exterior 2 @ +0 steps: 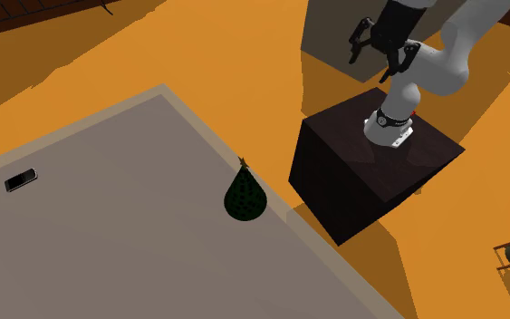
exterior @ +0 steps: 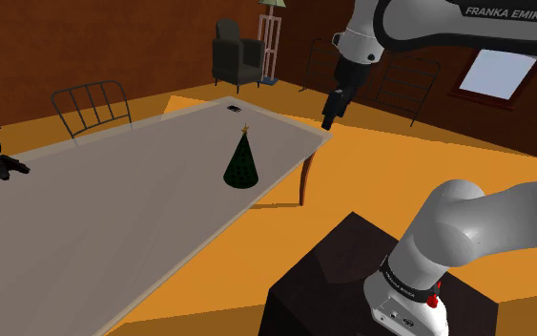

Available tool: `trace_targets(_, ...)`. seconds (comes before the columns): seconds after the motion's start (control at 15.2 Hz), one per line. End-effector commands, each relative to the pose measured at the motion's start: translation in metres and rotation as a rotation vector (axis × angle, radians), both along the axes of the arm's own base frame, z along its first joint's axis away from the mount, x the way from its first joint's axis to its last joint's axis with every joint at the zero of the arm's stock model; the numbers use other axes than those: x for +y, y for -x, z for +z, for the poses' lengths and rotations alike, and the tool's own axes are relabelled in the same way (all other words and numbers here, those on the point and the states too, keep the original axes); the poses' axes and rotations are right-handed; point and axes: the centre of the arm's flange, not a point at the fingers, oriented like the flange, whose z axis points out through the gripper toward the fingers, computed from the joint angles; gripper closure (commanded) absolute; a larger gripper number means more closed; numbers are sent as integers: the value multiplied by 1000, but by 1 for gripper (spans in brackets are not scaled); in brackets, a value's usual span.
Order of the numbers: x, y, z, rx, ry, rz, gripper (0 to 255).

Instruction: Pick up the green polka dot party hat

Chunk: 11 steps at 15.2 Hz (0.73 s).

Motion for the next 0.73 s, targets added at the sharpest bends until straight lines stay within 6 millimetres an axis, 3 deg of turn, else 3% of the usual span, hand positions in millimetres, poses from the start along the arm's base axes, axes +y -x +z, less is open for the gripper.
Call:
trace_targets(0.0,0,0,0,0,0,0,0)
trace_targets(0.66,-5,-95,-69,-134,-12,-29,0)
